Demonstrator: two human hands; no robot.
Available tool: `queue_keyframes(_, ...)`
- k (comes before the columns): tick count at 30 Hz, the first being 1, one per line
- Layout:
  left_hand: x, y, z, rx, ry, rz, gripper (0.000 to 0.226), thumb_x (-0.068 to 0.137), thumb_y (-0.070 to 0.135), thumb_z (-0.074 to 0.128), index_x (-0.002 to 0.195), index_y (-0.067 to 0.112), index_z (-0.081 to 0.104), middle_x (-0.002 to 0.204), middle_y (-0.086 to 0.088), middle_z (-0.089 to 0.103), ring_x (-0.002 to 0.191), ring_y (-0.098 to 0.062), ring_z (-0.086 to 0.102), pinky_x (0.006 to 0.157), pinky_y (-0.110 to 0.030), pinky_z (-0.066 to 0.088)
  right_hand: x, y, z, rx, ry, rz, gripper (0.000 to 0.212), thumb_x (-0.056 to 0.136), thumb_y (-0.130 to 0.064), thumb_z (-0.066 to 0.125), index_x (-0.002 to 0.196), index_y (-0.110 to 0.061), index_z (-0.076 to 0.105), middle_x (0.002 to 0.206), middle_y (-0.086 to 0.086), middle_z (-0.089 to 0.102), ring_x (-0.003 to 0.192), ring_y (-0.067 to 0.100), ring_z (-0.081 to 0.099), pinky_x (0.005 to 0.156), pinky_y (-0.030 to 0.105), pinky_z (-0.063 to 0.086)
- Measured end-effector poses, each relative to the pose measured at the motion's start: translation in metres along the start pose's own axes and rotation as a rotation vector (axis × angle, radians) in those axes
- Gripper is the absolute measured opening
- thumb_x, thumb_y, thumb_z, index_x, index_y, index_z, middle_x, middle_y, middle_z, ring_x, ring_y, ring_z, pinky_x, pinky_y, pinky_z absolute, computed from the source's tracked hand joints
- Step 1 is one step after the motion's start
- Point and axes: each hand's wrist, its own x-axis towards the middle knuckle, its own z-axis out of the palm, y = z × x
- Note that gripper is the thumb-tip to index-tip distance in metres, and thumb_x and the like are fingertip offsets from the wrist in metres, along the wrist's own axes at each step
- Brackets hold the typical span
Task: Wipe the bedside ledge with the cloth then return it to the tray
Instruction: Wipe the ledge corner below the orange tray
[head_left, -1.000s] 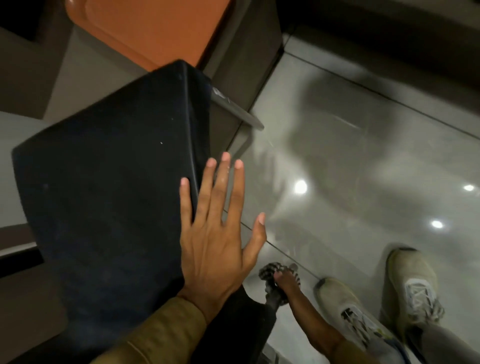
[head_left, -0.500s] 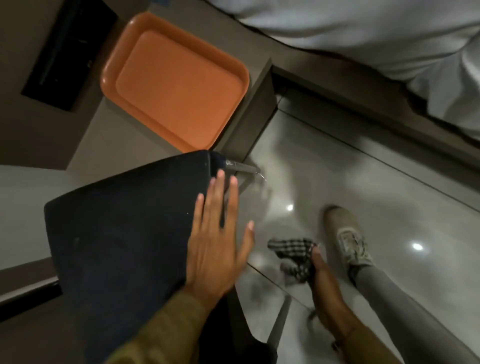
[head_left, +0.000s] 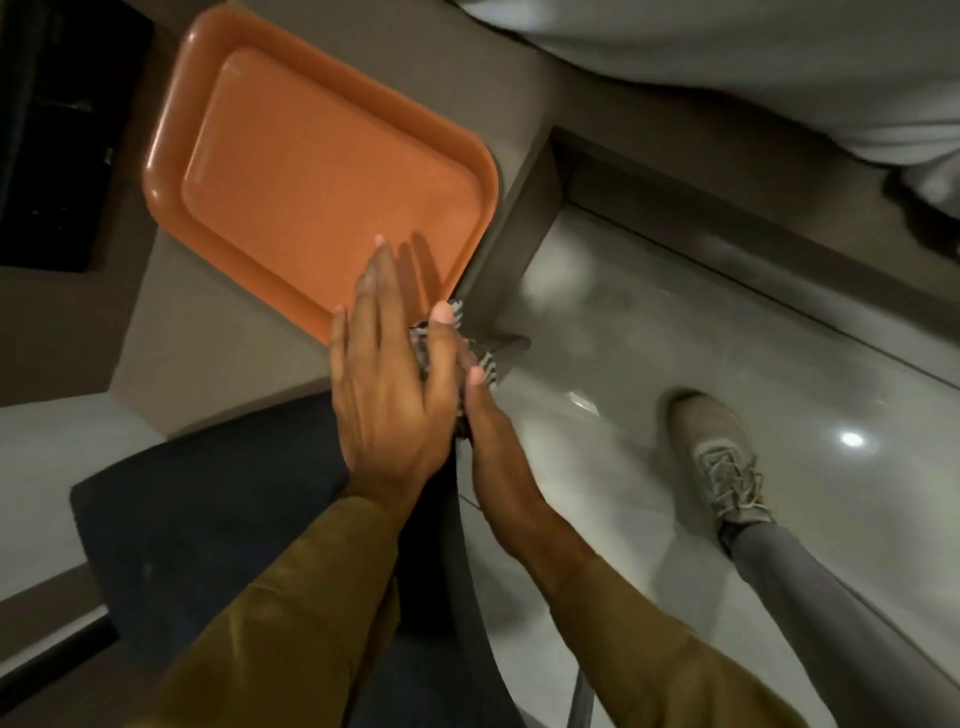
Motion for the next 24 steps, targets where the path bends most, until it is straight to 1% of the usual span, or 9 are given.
queue_keyframes(3,0.002,0.0,0.003,0.044,-0.008,-0.001,0.07,0.109,0.051,0.026,0.171,0.019,0.025,0.178,0.004,0.032,0.164,-0.009,0.029,0.137,-0.05,0.019,0.01,0.011,-0.001,0.067,0.016,-0.045,0.056,0.113,-0.045,0.026,0.166,-0.029,0.035,0.168,-0.007,0.047,0.152,0.004,0.047,0.129,0.034,0.038)
queue_keyframes(5,0.002,-0.003,0.005,0.035,-0.026,0.016,0.069,0.11,0.05,0.023,0.171,0.016,0.023,0.178,0.003,0.03,0.165,-0.009,0.026,0.138,-0.049,0.018,0.014,0.017,-0.002,0.025,0.014,-0.123,0.061,0.11,-0.046,0.03,0.169,-0.033,0.022,0.173,-0.014,0.035,0.155,-0.001,0.039,0.128,0.025,0.036)
queue_keyframes(8,0.001,-0.006,0.005,0.05,-0.018,0.046,0.072,0.112,0.054,0.019,0.17,0.013,0.024,0.179,0.0,0.029,0.166,-0.012,0.027,0.137,-0.05,0.02,0.029,0.034,0.004,0.074,0.012,-0.141,0.07,0.109,-0.046,0.034,0.171,-0.024,0.01,0.168,-0.017,0.042,0.152,-0.001,0.045,0.125,0.024,0.041)
queue_keyframes(10,0.001,-0.005,0.005,0.059,-0.023,0.052,0.077,0.111,0.059,0.013,0.171,0.013,0.024,0.179,0.001,0.028,0.166,-0.012,0.026,0.137,-0.05,0.019,0.048,0.042,0.0,0.134,0.103,-0.084,0.06,0.115,-0.03,0.029,0.171,-0.018,0.012,0.172,-0.003,0.039,0.153,0.007,0.046,0.13,0.038,0.037)
queue_keyframes(12,0.001,-0.005,0.005,0.066,-0.021,0.059,0.079,0.111,0.062,0.01,0.171,0.013,0.025,0.179,0.003,0.028,0.166,-0.011,0.027,0.137,-0.05,0.02,0.072,0.042,-0.013,0.129,0.213,-0.017,0.053,0.117,-0.023,0.014,0.169,-0.011,0.02,0.173,0.009,0.035,0.152,0.01,0.047,0.131,0.035,0.033)
queue_keyframes(16,0.002,-0.005,0.006,0.065,-0.033,0.053,0.081,0.11,0.065,0.008,0.171,0.014,0.025,0.178,0.004,0.03,0.165,-0.011,0.029,0.137,-0.048,0.02,0.098,0.03,-0.04,-0.033,0.19,0.083,0.056,0.115,-0.031,0.01,0.168,-0.017,0.023,0.176,0.001,0.028,0.162,0.015,0.029,0.136,0.036,0.021)
queue_keyframes(19,0.002,-0.003,0.003,0.081,-0.05,0.04,0.082,0.11,0.065,0.008,0.171,0.012,0.025,0.179,0.002,0.03,0.165,-0.012,0.029,0.137,-0.047,0.019,0.075,0.014,-0.027,-0.003,0.138,0.093,0.056,0.115,-0.037,0.018,0.168,-0.021,0.028,0.172,0.001,0.038,0.15,0.008,0.046,0.123,0.019,0.041)
queue_keyframes(22,0.003,0.0,0.0,0.083,-0.068,0.033,0.084,0.11,0.065,0.008,0.17,0.009,0.026,0.178,-0.002,0.03,0.165,-0.016,0.029,0.137,-0.048,0.019,0.022,0.014,-0.012,-0.086,0.013,0.013,0.059,0.107,-0.063,0.029,0.164,-0.051,0.022,0.172,-0.029,0.028,0.156,-0.009,0.03,0.125,0.018,0.029)
queue_keyframes(24,0.003,0.002,-0.002,0.086,-0.091,0.03,0.086,0.109,0.067,0.008,0.17,0.009,0.026,0.178,-0.002,0.03,0.165,-0.017,0.029,0.137,-0.048,0.019,0.014,0.021,-0.007,-0.064,-0.016,-0.034,0.061,0.105,-0.062,0.03,0.164,-0.054,0.019,0.171,-0.036,0.022,0.157,-0.016,0.021,0.125,0.017,0.024)
